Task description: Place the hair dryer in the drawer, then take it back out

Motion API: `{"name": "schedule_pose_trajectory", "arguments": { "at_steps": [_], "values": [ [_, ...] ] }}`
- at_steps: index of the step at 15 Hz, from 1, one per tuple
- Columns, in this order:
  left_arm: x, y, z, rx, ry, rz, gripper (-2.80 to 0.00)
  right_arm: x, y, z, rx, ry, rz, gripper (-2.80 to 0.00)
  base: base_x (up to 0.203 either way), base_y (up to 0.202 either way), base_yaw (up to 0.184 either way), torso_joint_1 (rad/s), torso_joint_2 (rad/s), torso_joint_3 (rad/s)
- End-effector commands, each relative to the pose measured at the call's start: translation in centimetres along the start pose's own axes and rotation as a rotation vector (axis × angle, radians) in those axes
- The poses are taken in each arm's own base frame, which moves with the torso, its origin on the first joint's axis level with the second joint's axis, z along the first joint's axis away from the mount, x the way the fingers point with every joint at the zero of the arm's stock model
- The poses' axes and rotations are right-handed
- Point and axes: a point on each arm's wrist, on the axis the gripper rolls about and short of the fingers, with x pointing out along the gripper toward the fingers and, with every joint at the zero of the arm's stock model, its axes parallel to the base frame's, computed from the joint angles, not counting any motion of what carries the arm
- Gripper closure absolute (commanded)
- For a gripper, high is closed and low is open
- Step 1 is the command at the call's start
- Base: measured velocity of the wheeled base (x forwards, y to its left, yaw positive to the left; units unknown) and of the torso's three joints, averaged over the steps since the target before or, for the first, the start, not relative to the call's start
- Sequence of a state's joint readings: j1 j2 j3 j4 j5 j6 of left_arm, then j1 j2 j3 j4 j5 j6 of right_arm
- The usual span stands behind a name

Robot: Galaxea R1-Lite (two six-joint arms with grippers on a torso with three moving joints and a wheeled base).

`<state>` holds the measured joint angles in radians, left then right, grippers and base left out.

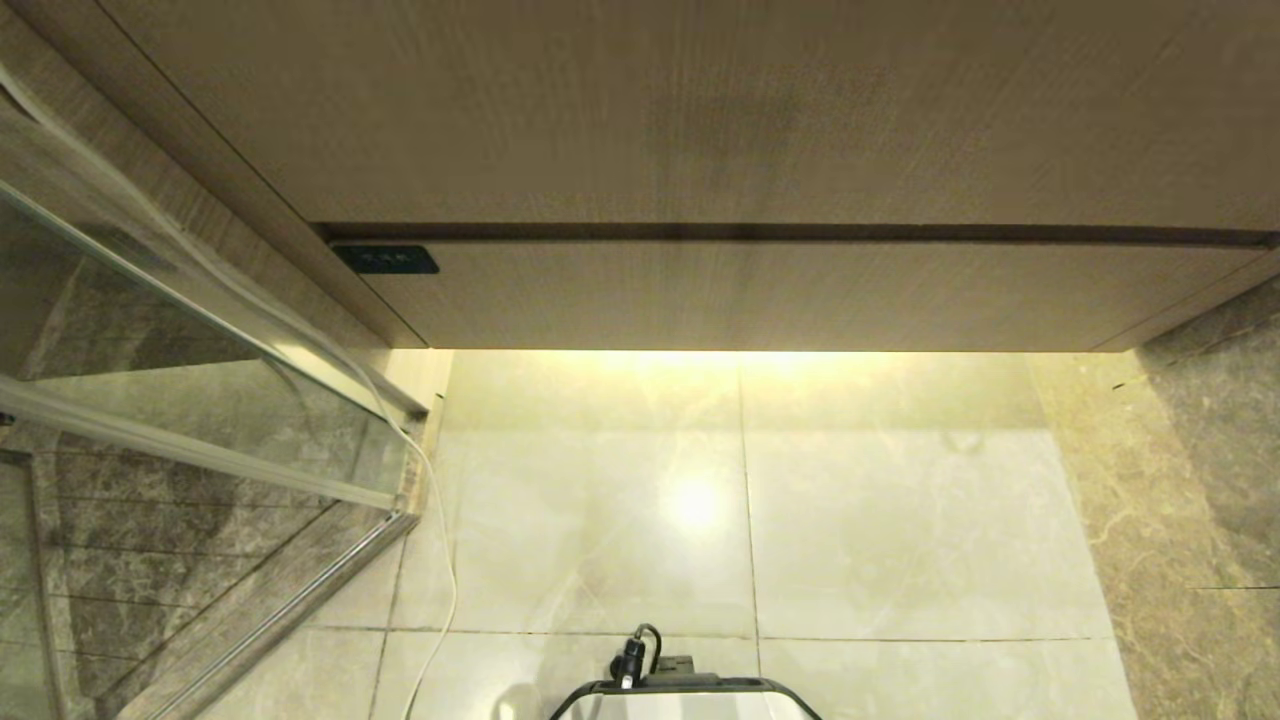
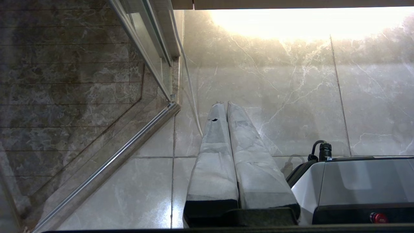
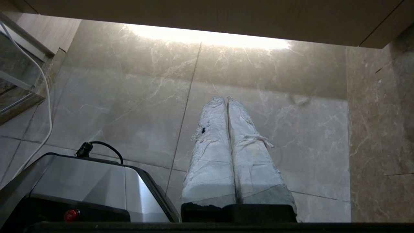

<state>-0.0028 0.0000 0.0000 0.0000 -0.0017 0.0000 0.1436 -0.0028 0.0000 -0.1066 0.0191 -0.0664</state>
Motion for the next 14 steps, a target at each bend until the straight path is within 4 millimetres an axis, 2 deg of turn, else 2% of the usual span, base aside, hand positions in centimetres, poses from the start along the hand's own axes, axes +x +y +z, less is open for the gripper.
{"name": "schedule_pose_trajectory", "arguments": {
  "at_steps": [1, 14],
  "values": [
    [0.0, 0.0, 0.0, 0.0, 0.0, 0.0, 0.0, -0.08, 0.08, -1.17, 0.0, 0.0, 0.0, 0.0, 0.0, 0.0, 0.0, 0.0, 0.0, 0.0],
    [0.0, 0.0, 0.0, 0.0, 0.0, 0.0, 0.0, -0.08, 0.08, -1.16, 0.002, 0.0, 0.001, 0.0, 0.0, 0.0, 0.0, 0.0, 0.0, 0.0]
  ]
}}
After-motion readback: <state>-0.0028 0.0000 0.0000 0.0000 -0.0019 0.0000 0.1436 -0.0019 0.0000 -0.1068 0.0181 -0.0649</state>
